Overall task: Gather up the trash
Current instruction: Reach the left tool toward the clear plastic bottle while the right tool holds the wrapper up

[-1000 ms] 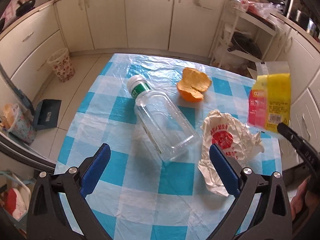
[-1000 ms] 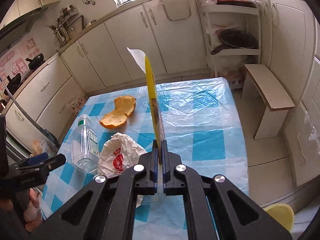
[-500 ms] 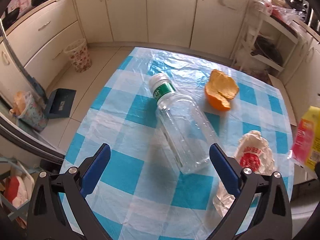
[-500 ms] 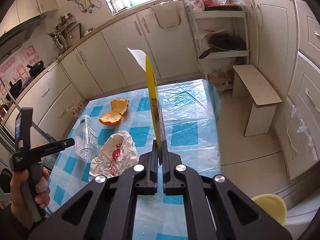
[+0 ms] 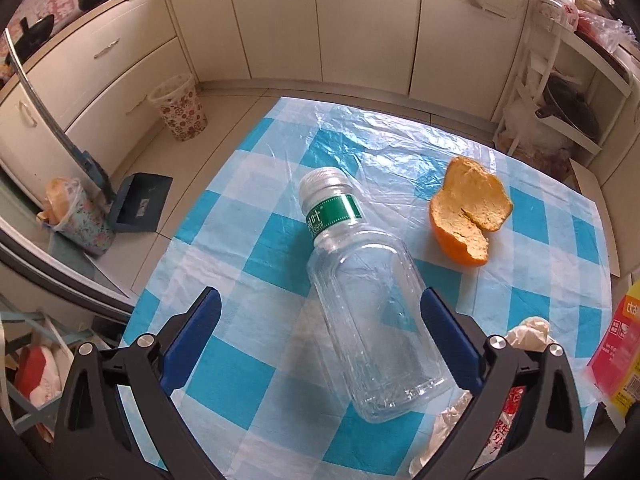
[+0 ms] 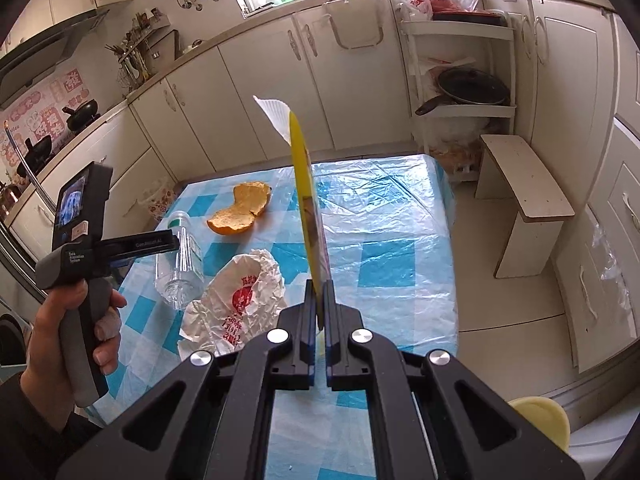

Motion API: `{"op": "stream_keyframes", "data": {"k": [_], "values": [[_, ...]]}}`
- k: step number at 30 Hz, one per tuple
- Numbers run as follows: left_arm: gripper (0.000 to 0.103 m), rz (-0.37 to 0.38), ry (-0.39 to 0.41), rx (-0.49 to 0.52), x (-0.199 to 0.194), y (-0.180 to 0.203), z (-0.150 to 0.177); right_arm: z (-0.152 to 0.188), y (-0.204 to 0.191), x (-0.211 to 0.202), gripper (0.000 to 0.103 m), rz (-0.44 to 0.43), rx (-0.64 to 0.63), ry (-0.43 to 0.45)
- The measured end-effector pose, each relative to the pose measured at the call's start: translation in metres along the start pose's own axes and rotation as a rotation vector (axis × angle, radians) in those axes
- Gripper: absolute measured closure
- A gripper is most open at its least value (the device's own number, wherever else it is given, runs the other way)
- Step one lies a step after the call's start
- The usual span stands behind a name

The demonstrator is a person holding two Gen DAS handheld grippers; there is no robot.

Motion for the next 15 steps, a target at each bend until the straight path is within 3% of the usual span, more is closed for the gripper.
{"op": "stream_keyframes", "data": {"k": [3,5,11,15], "values": [[0.007,-0.011,-0.005,-0.027,0.004,-0.012,-0.004,-0.002,0.000,0.001,0.099,-0.002,-0.001,0.002],[0.007,0.023,-0.026,-0.043,0.007,-0.012,-0.003,-0.002,-0.002,0.002,0.099,-0.004,-0.003,0.001],[0.007,0.187,-0.155,-0.102,0.020,0.006,0.013,0.001,-0.004,0.002,0.099,-0.003,-0.006,-0.001],[0.007,0.182,-0.163,-0.082,0.022,0.013,0.021,0.001,-0.001,0.001,0.099,-0.004,0.000,-0.002]]}}
Point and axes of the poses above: each gripper's, at about its wrist camera, not at the fingertips, and x roughly the way its jaws point, y to its right, z to its underside, the point moved 9 cm from there along x, roughly the way its jaws point, and after that the axes turned 1 degree about -z, right-handed, at the moved point
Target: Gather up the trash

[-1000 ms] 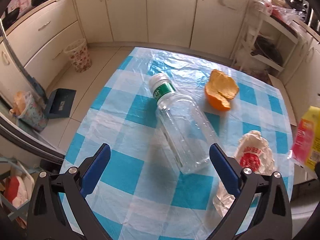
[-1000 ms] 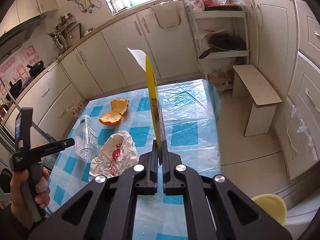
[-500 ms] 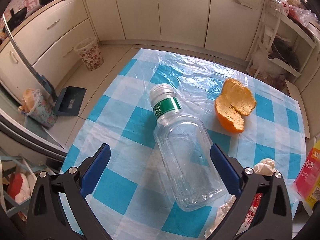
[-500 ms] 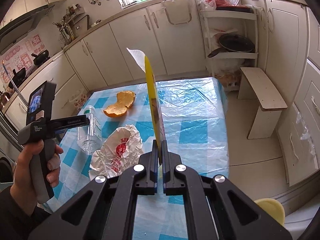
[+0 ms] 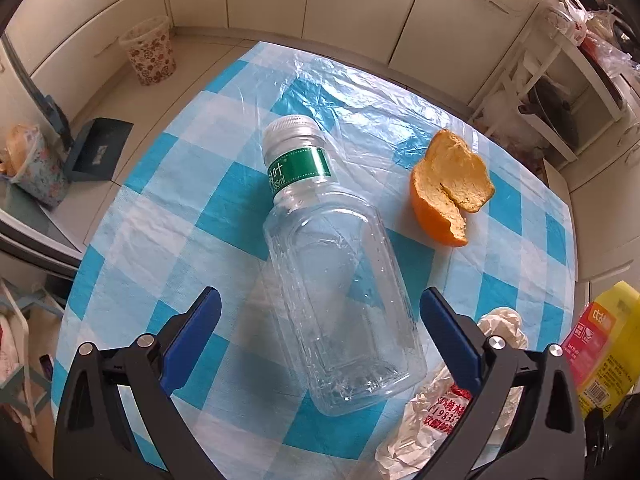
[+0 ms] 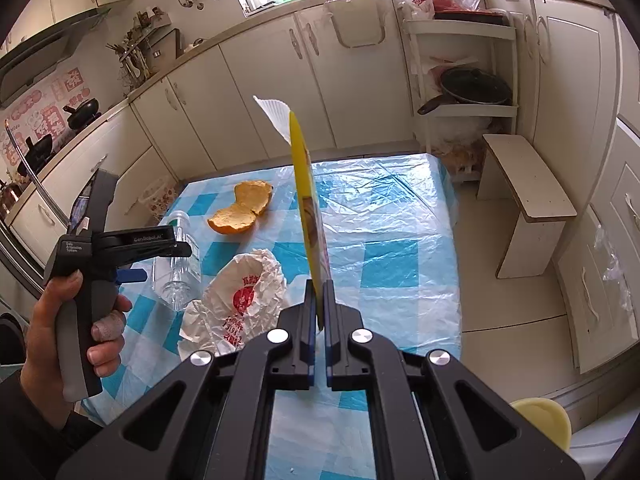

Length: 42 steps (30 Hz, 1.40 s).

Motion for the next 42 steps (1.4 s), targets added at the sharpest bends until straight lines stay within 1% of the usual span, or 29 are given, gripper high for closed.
{"op": "stream_keyframes", "data": {"k": [1,3,4,5,8,10,16,19,22,23,24,26,28,29,31,34,37,38,39,40,41,42], "values": [[0.009,0.002,0.002,0.008,0.000,0.001,0.001,-0.001,0.000,0.000,0.099,-0.001,0.001,0.001],[0.027,0.013,-0.001,0.030,0.001,0.005,0.005,-0.002,-0.004,-0.001,0.099,-0.006,-0.004,0.003],[0.033,0.024,-0.010,0.042,0.002,0.006,0.007,-0.003,-0.006,-0.002,0.099,-0.009,-0.008,0.003],[0.042,0.034,-0.016,0.047,0.003,0.009,0.009,-0.003,-0.008,-0.003,0.099,-0.010,-0.014,0.003],[0.047,0.042,-0.001,0.073,-0.002,0.008,0.013,0.000,-0.011,-0.004,0.099,-0.009,-0.027,-0.003],[0.050,0.053,-0.005,0.104,-0.008,0.008,0.017,0.002,-0.011,-0.005,0.099,-0.001,-0.031,-0.008],[0.051,0.075,-0.035,0.219,-0.034,-0.010,0.044,0.018,0.009,-0.011,0.099,0.052,-0.035,-0.064],[0.050,0.077,-0.052,0.296,-0.049,-0.026,0.064,0.028,0.016,-0.021,0.099,0.048,-0.014,-0.082],[0.049,0.070,-0.066,0.374,-0.058,-0.037,0.081,0.036,0.014,-0.042,0.099,0.014,0.009,-0.071],[0.047,0.050,-0.060,0.396,-0.059,-0.041,0.083,0.038,0.012,-0.049,0.099,0.000,0.010,-0.064],[0.042,0.022,-0.050,0.403,-0.058,-0.044,0.083,0.041,0.009,-0.056,0.099,-0.014,0.014,-0.058],[0.035,-0.009,-0.045,0.392,-0.055,-0.051,0.081,0.044,0.004,-0.068,0.099,-0.062,0.037,-0.052],[0.034,-0.018,-0.048,0.384,-0.051,-0.053,0.078,0.050,-0.004,-0.075,0.099,-0.111,0.062,-0.056],[0.034,-0.023,-0.047,0.384,-0.049,-0.053,0.077,0.056,-0.007,-0.076,0.099,-0.122,0.064,-0.067],[0.033,-0.041,-0.046,0.391,-0.046,-0.051,0.077,0.071,-0.015,-0.069,0.099,-0.125,0.036,-0.123],[0.032,-0.061,-0.052,0.408,-0.039,-0.048,0.081,0.094,-0.024,-0.044,0.099,-0.073,-0.059,-0.229],[0.032,-0.069,-0.058,0.416,-0.035,-0.045,0.083,0.107,-0.026,-0.025,0.095,-0.033,-0.096,-0.286],[0.032,-0.072,-0.058,0.420,-0.034,-0.044,0.083,0.108,-0.028,-0.022,0.095,-0.031,-0.106,-0.292],[0.032,-0.078,-0.058,0.422,-0.033,-0.044,0.083,0.108,-0.031,-0.019,0.092,-0.033,-0.109,-0.293],[0.032,-0.081,-0.060,0.422,-0.032,-0.044,0.083,0.107,-0.032,-0.017,0.080,-0.033,-0.107,-0.288],[0.032,-0.081,-0.060,0.419,-0.031,-0.044,0.082,0.105,-0.033,-0.016,0.062,-0.025,-0.100,-0.280],[0.032,-0.081,-0.058,0.415,-0.031,-0.045,0.081,0.101,-0.034,-0.016,0.060,-0.021,-0.093,-0.263]]}}
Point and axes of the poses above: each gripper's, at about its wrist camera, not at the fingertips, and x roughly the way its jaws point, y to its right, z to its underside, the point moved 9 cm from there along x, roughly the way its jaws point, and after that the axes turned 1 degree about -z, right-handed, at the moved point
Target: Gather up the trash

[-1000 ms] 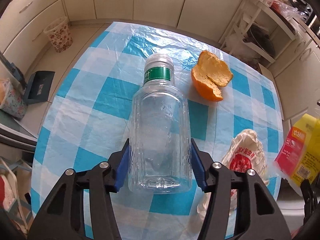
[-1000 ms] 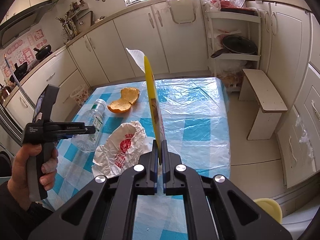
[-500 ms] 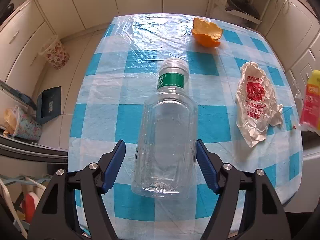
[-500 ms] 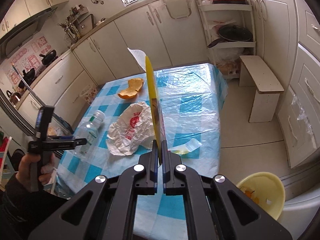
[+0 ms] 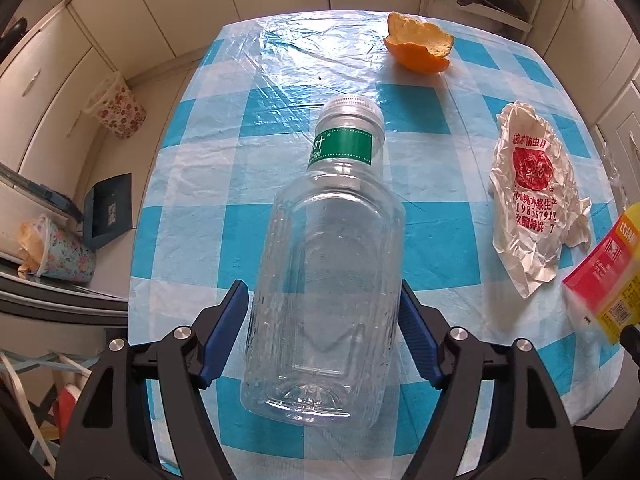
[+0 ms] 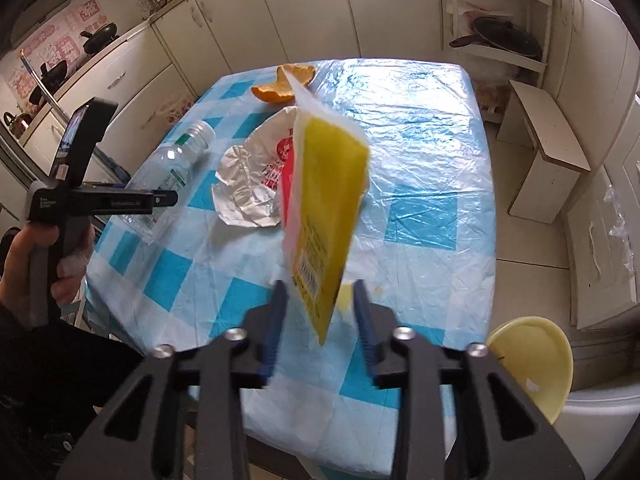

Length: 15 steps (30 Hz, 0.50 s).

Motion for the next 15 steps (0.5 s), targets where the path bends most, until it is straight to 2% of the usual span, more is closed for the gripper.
{"op": "stream_keyframes", "data": {"k": [2,3,4,5,8,15], "values": [[0.033,0.000,0.011,-0.005,0.000,0.000,-0.002,-0.004,-0.002,-0.001,0.062,-0.015,0.018,0.022],[0.038,0.001,0.012,-0.004,0.000,0.000,-0.003,-0.006,-0.002,-0.002,0.069,-0.021,0.028,0.033],[0.042,0.008,0.011,-0.001,0.000,0.001,-0.002,-0.007,-0.003,-0.001,0.086,-0.027,0.030,0.035],[0.045,0.012,0.011,0.004,0.000,0.002,-0.003,-0.007,-0.004,0.000,0.093,-0.029,0.028,0.031],[0.051,0.002,0.031,0.024,-0.005,0.007,-0.002,-0.009,-0.008,-0.003,0.098,-0.024,0.012,0.051],[0.051,-0.048,0.136,0.012,-0.032,0.001,-0.011,-0.017,-0.001,-0.025,0.099,-0.028,0.027,0.130]]}}
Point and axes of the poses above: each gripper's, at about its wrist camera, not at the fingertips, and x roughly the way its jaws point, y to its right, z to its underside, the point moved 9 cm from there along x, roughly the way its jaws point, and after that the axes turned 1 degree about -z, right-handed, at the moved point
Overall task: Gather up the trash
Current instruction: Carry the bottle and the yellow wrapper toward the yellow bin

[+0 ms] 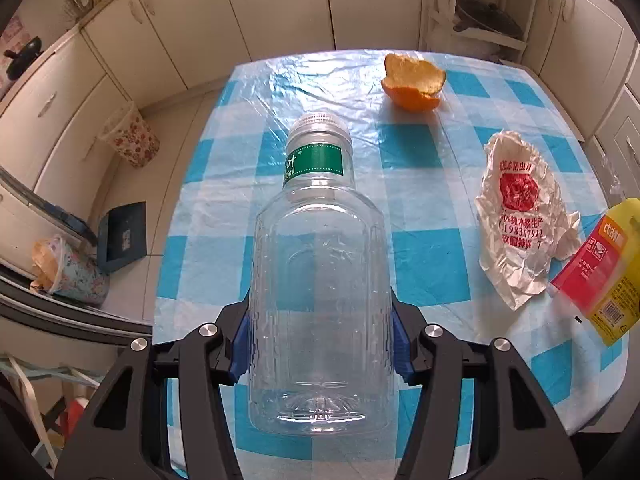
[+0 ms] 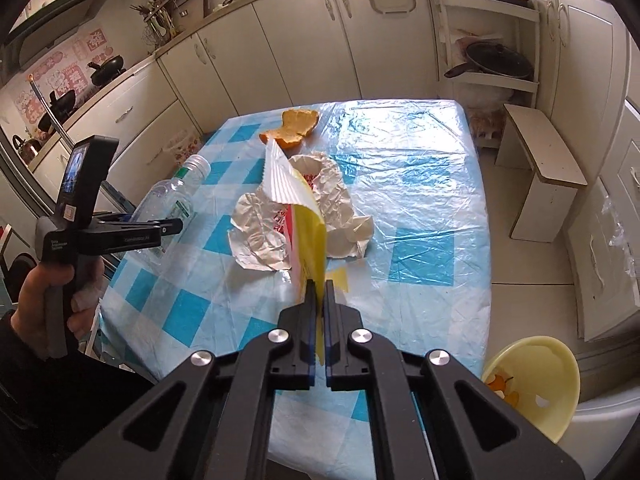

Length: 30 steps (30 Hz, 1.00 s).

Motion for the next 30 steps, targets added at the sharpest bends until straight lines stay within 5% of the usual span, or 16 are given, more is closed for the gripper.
{"op": "stream_keyframes", "data": {"k": [17,23,30], "values": [[0.051,0.022,0.362,0.036,-0.101,0.036,-0.037,-0.003,0.035,-0.036,0.099,0.053,0.044,0.076],[0.051,0.118,0.436,0.072,-0.131,0.084,-0.042,-0.009,0.071,-0.078,0.099,0.128,0.093,0.155],[0.051,0.305,0.436,0.170,-0.152,0.179,-0.030,0.007,0.136,-0.122,0.099,0.339,0.148,0.180]]}}
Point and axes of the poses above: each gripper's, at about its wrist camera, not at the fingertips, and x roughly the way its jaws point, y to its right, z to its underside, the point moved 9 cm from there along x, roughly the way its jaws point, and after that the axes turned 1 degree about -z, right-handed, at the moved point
